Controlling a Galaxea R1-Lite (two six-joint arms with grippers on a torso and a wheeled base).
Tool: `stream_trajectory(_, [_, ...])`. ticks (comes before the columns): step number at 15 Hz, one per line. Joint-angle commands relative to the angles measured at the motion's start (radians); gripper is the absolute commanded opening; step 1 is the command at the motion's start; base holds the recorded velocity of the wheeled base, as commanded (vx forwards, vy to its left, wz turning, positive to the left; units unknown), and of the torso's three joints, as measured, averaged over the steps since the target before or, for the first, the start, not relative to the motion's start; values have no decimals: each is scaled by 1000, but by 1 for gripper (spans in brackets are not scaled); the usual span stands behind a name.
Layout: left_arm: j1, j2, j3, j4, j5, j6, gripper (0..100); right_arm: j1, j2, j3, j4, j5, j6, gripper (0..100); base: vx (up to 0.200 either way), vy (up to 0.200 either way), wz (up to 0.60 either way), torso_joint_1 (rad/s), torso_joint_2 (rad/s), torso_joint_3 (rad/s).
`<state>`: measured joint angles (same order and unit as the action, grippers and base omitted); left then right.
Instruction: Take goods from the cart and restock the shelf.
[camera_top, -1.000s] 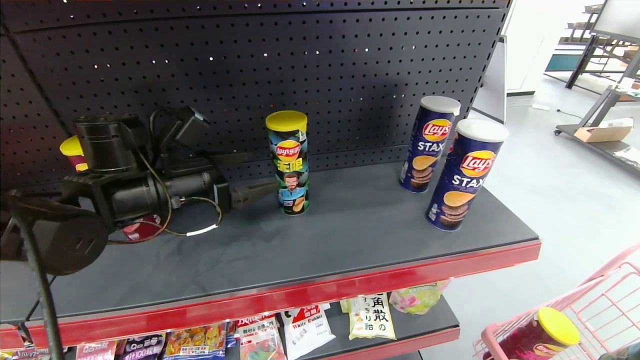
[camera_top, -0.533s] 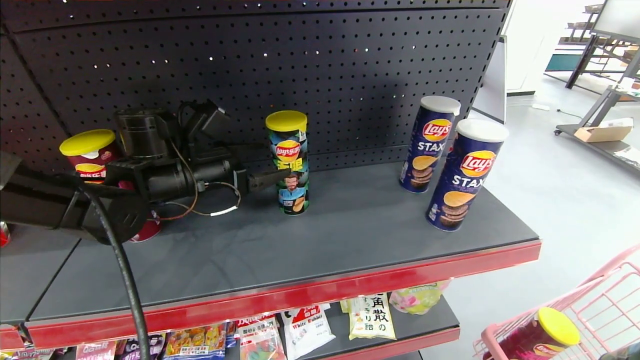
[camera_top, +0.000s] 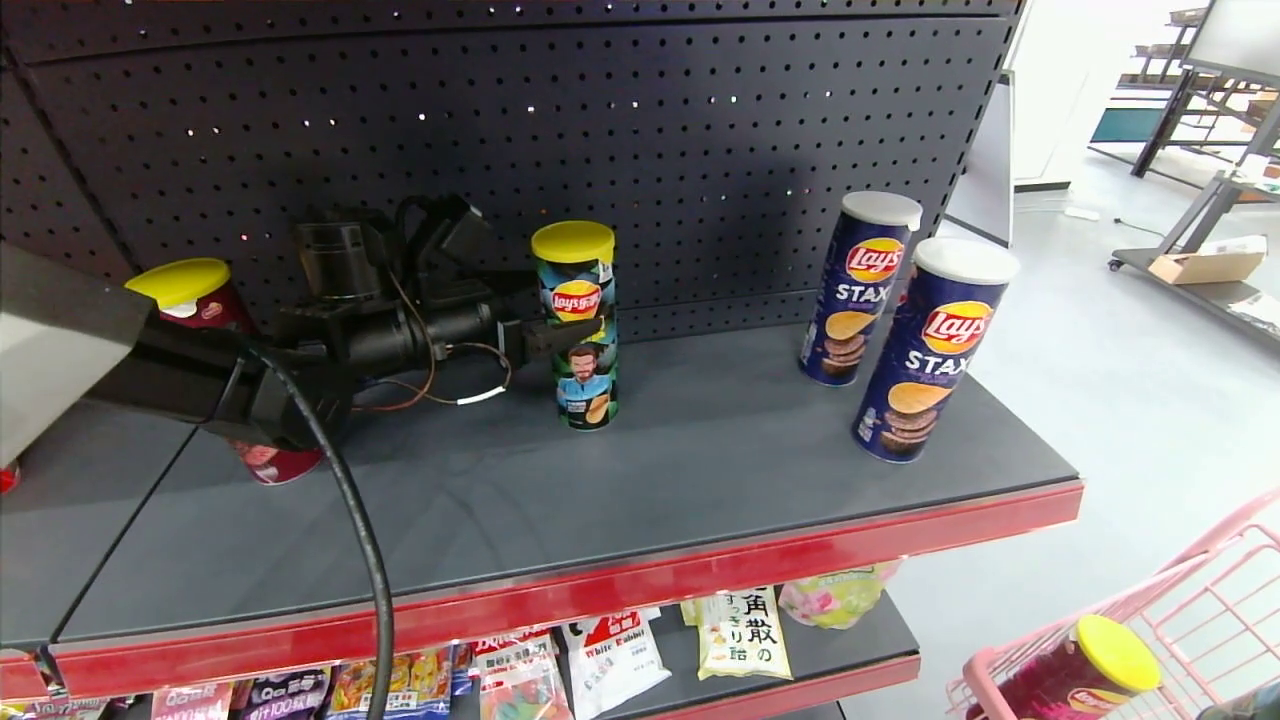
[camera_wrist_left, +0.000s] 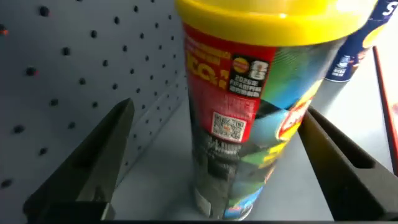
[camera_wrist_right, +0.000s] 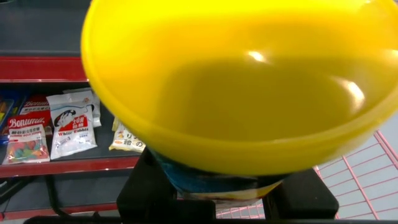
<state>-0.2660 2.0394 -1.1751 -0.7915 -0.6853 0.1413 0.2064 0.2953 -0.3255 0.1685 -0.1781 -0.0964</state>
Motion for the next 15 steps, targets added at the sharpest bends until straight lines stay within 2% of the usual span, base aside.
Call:
stream_trajectory(1, [-13, 19, -11, 0, -2, 0, 100, -1, 8, -1, 0, 0, 0, 0, 0, 0, 0, 0, 0, 0])
stream_trajectory(7, [-35, 82, -107, 5, -2, -2, 100, -2, 10, -1, 0, 0, 0, 0, 0, 0, 0, 0, 0, 0])
stream_trajectory(10, [-50, 84, -109, 0, -2, -43, 100, -2, 13, -1, 0, 0, 0, 0, 0, 0, 0, 0, 0, 0])
stream_trajectory(15, [-50, 85, -109, 3, 3, -52, 100, -2, 19, -1, 0, 0, 0, 0, 0, 0, 0, 0, 0, 0])
